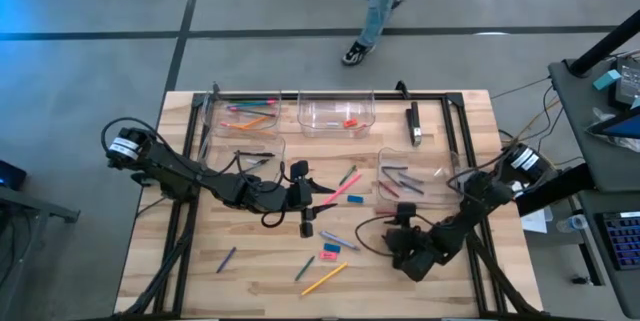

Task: Sort crayons/erasers/pens/pencils in bins
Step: Put the red crayon into the bottom right transparent bin

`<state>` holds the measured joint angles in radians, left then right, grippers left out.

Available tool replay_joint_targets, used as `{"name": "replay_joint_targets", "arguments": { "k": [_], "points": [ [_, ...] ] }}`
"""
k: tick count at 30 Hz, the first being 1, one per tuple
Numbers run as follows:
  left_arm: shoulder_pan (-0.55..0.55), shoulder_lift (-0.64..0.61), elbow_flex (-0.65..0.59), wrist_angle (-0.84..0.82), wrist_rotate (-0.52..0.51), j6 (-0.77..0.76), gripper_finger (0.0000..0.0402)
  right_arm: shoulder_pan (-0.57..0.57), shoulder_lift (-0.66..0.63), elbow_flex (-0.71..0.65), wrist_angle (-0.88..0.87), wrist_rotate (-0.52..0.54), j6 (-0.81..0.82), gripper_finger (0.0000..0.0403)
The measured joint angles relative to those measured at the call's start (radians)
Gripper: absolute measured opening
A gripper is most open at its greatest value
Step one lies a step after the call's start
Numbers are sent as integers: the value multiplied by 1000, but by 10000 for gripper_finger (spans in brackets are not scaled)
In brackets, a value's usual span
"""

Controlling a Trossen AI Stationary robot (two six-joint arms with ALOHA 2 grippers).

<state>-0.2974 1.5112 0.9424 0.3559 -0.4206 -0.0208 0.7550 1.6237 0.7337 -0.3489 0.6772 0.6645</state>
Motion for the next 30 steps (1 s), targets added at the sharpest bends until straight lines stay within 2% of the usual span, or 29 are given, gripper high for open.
{"name": "replay_joint_targets", "arguments": {
  "k": [13, 30],
  "points": [
    [0, 0, 0, 1, 0, 0, 134, -75, -47, -73, -30, 12, 228, 194],
    [0, 0, 0, 1, 1, 0, 134, -82, -46, -85, 26, -127, 210, 194]
  ]
}}
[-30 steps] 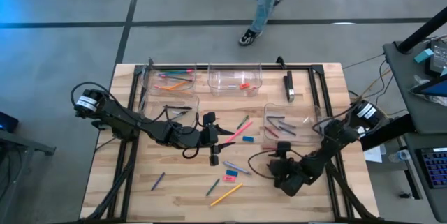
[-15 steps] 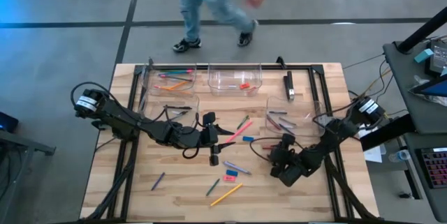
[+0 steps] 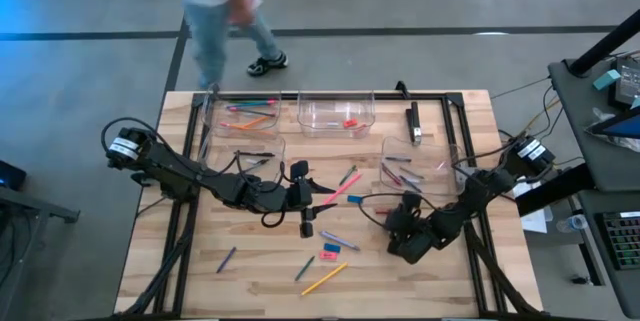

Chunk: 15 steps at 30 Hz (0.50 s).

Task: Sort crayons/erasers/pens/pencils in bins
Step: Put the red crayon into the bottom right transparent bin

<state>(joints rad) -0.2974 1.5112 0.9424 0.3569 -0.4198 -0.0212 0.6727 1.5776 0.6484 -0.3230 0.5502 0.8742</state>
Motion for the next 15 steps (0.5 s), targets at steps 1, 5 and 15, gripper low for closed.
{"name": "replay_joint_targets", "arguments": {
  "k": [1, 5, 15],
  "points": [
    [0, 0, 0, 0, 0, 0, 134, 0, 0, 0, 11, -11, -8, 194],
    [0, 0, 0, 0, 0, 0, 134, 1, 1, 2, 50, -58, -40, 194],
    [-3, 0, 0, 0, 0, 1, 134, 49, 2, 34, 73, -80, -49, 194]
  ]
}}
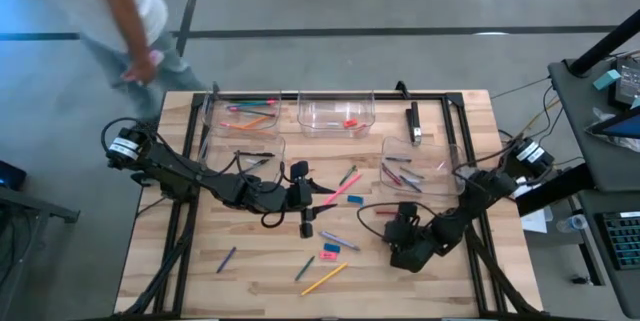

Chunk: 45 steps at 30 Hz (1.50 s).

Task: Sort crayons/erasers/pens/pencils in bins
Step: Put the red crayon into the bottom right transparent bin

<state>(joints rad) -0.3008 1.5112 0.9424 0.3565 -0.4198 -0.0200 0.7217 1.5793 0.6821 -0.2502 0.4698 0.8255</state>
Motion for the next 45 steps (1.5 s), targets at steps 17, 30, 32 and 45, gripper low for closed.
{"name": "replay_joint_targets", "arguments": {
  "k": [17, 30, 32, 45],
  "points": [
    [-2, 0, 0, 0, 0, -1, 134, -29, 3, 28, -98, 260, 281, 194],
    [-2, 0, 0, 0, 0, 0, 134, -40, -29, -40, -89, 336, 392, 194],
    [-2, 0, 0, 0, 0, -1, 134, -41, -26, -63, -84, 315, 426, 194],
    [-2, 0, 0, 0, 0, -2, 134, 3, -34, -91, -1, 149, 336, 194]
  ]
}}
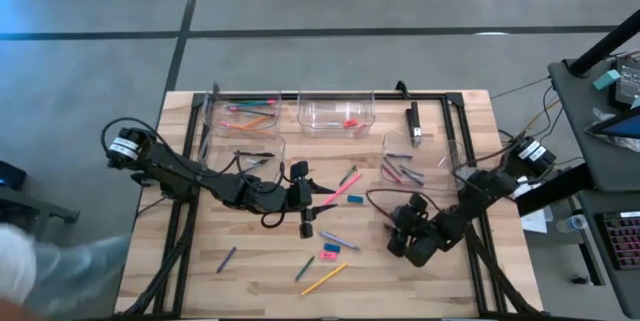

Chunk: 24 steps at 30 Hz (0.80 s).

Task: Sort crayons/erasers/pens/pencils in bins
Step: Put the red crayon into the bottom right transparent bin

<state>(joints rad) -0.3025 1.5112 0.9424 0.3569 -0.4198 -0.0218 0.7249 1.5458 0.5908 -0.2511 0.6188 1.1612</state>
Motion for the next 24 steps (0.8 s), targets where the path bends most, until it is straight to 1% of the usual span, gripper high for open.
{"name": "replay_joint_targets", "arguments": {
  "k": [6, 17, 20, 24],
  "points": [
    [-1, 0, 0, 0, 0, -24, 134, 36, -1, 13, 1, -29, -36, 194],
    [-1, 0, 0, 0, 0, -24, 134, 36, 30, 9, -2, -38, -29, 191],
    [-1, 0, 0, 0, 0, -24, 134, 36, 49, 7, 0, -41, -18, 181],
    [-1, 0, 0, 0, 0, -23, 134, 36, 61, 7, 0, -53, -18, 155]
  ]
}}
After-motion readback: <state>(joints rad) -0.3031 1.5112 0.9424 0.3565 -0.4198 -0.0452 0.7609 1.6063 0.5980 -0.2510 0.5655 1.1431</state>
